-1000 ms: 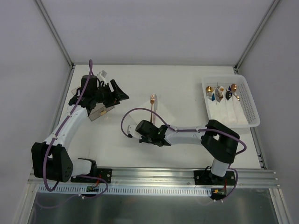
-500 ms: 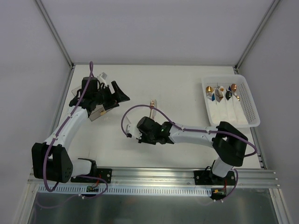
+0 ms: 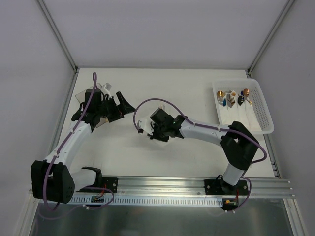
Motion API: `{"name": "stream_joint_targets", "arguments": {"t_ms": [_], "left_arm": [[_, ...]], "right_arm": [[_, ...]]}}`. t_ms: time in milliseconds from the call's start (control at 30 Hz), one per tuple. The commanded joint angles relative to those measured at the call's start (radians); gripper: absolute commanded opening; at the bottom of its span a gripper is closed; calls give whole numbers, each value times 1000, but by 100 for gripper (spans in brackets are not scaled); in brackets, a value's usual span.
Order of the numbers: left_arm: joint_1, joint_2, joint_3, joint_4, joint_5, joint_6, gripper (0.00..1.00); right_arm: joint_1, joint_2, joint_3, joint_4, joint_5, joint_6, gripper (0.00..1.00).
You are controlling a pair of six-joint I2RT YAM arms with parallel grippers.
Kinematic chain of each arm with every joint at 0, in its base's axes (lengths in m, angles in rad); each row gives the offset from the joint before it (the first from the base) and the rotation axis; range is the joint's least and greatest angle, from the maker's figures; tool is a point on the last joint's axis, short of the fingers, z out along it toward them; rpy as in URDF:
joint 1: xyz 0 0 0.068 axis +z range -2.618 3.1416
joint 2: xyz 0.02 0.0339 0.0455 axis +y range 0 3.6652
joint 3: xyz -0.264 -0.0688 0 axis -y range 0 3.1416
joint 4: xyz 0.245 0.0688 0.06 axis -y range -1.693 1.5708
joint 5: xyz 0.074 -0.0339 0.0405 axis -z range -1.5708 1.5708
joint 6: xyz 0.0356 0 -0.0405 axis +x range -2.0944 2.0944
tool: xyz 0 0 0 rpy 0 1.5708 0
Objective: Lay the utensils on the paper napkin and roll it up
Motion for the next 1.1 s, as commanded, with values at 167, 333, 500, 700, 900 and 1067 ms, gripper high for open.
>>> {"name": "stream_joint_targets", "arguments": {"t_ms": [167, 333, 500, 700, 900, 1067], "left_arm": [[6, -170, -151, 104, -104, -32, 88], [6, -287, -265, 162, -173, -77, 81], [6, -382, -363, 189, -227, -141, 67], [6, -362, -423, 234, -187, -198, 52], [-5, -313, -454, 294, -171, -243, 47], [-33, -238, -472, 364, -178, -290, 35]], "right_arm": [[-23, 61, 100, -69, -105, -142, 0], [-29, 112, 136, -80, -99, -178, 0], [-59, 146, 157, -79, -95, -185, 0], [-91, 158, 177, -82, -96, -207, 0], [-100, 170, 205, -88, -93, -237, 0], [-115, 206, 240, -89, -92, -242, 0]]}}
